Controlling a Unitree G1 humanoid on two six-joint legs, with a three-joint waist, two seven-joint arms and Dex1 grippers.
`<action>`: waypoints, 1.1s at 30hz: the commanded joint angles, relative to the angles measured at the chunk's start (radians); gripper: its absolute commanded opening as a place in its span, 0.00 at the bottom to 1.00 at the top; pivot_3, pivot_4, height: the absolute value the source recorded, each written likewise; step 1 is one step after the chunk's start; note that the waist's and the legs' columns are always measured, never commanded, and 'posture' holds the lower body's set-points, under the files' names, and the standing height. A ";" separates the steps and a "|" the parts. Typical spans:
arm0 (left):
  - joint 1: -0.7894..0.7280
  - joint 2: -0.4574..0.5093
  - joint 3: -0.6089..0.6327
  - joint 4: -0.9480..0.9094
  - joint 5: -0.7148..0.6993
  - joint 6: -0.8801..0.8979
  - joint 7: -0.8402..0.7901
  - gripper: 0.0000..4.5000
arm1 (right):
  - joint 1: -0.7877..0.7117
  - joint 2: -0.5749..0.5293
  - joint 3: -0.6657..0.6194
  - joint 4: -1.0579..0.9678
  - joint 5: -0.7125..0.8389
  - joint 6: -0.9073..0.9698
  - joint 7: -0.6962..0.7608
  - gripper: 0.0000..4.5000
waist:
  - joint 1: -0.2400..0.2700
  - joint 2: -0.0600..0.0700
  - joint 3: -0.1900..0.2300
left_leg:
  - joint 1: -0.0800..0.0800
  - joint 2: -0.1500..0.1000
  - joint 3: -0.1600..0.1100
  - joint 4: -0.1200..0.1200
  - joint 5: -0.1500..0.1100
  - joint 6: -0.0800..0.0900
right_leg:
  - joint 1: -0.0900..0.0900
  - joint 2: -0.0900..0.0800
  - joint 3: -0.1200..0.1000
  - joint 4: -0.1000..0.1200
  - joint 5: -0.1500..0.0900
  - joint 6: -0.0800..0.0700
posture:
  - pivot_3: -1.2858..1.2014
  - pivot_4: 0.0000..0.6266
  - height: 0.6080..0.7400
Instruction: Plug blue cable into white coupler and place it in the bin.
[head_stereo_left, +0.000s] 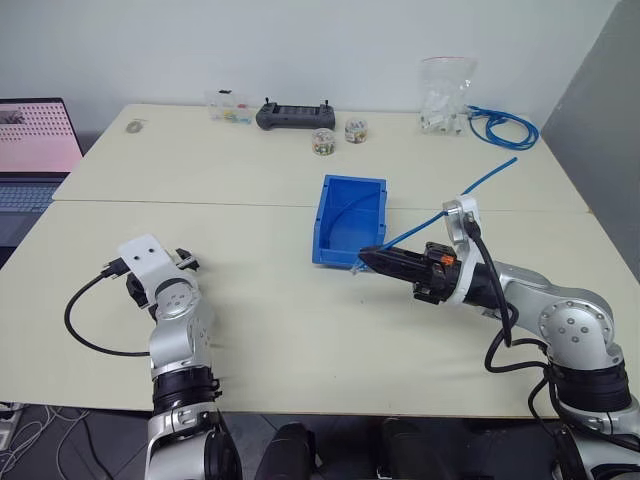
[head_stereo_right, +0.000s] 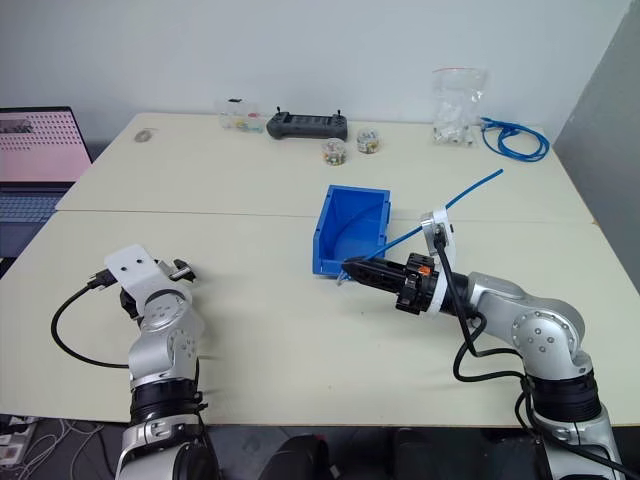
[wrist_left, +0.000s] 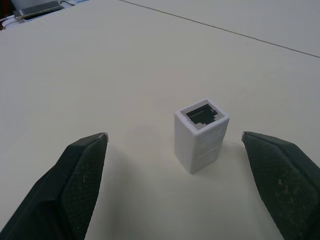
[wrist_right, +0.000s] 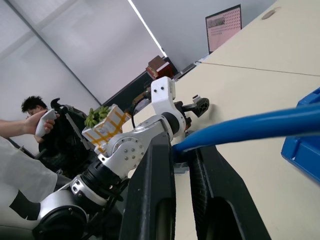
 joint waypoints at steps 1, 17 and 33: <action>-0.057 0.006 0.022 0.056 0.007 -0.054 0.024 1.00 | -0.014 -0.004 -0.022 -0.020 0.007 0.002 0.015 0.03 | 0.000 0.000 0.000 | 0.000 0.000 0.000 0.000 0.000 0.000 | 0.000 0.000 0.000 0.000 0.000 0.000 | 0.52 0.24 1.00; -0.104 -0.015 0.030 0.147 -0.001 -0.121 0.041 0.77 | -0.014 -0.008 -0.023 -0.024 0.009 0.009 0.013 0.02 | 0.000 0.000 0.000 | 0.000 0.000 0.000 0.000 0.000 0.000 | 0.000 0.000 0.000 0.000 0.000 0.000 | 0.52 0.24 1.00; -0.054 -0.026 0.023 0.091 -0.012 -0.064 0.020 0.21 | -0.016 -0.008 -0.023 -0.023 0.001 0.011 0.017 0.02 | -0.001 0.000 0.000 | 0.000 0.000 0.000 0.000 0.000 0.000 | 0.000 0.000 0.000 0.001 0.000 0.000 | 0.52 0.24 1.00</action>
